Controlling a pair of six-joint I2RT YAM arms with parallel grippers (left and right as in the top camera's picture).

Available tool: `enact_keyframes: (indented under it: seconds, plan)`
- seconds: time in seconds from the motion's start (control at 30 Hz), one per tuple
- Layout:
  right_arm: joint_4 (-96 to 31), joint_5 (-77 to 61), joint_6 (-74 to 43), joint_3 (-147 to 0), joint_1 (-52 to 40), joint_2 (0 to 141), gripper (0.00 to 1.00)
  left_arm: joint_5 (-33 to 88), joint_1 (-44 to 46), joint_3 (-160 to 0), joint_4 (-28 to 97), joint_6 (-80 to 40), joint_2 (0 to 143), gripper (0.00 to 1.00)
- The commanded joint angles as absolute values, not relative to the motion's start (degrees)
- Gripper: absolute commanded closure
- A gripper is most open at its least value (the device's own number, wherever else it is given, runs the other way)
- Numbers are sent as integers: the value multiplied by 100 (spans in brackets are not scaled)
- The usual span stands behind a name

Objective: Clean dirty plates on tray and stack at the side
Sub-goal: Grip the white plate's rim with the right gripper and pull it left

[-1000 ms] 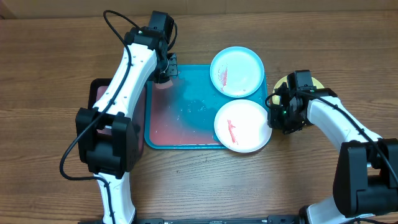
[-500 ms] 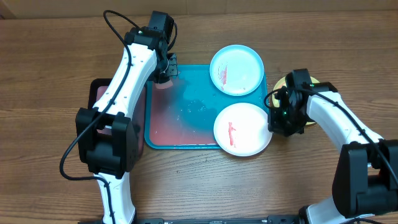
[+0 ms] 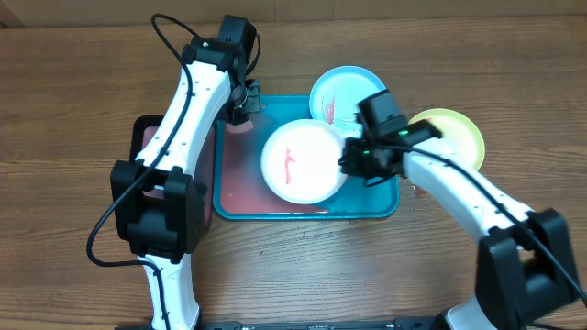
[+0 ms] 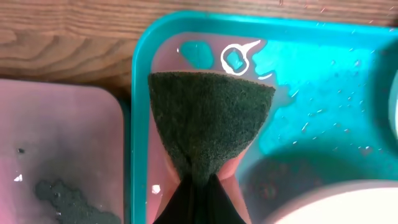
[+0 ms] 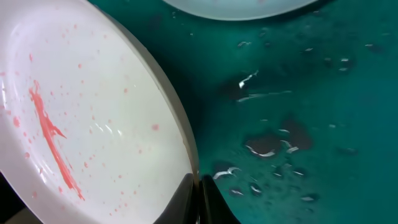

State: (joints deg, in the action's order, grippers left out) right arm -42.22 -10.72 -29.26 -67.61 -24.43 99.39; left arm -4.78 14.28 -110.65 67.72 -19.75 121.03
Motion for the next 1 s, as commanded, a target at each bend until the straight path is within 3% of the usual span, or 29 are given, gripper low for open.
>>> enact_keyframes:
  seconds: [0.0, 0.33, 0.4, 0.53, 0.77, 0.97]
  plan:
    - [-3964, -897, -3920, -6871, -2759, 10328, 96, -489, 1459, -11236, 6775, -1929, 12075, 96]
    - [-2982, -875, -4720, -6871, -3553, 10895, 95, -489, 1461, -11236, 6879, -1931, 12075, 96]
    - [-2858, -878, -4716, -6873, -3551, 10895, 80, -456, 1466, -11236, 6921, -1933, 12075, 96]
    - [-2714, -854, -4574, -6873, -3441, 10908, 72, -233, 1472, -11229, 7030, -1933, 12075, 96]
    - [-2379, -1170, -3994, -6877, -3326, 11131, 73, -165, 1472, -11222, 7349, -1938, 12075, 96]
    - [-2327, -1160, -3848, -6875, -3347, 11148, 80, -169, 1472, -11222, 7631, -2147, 12075, 96]
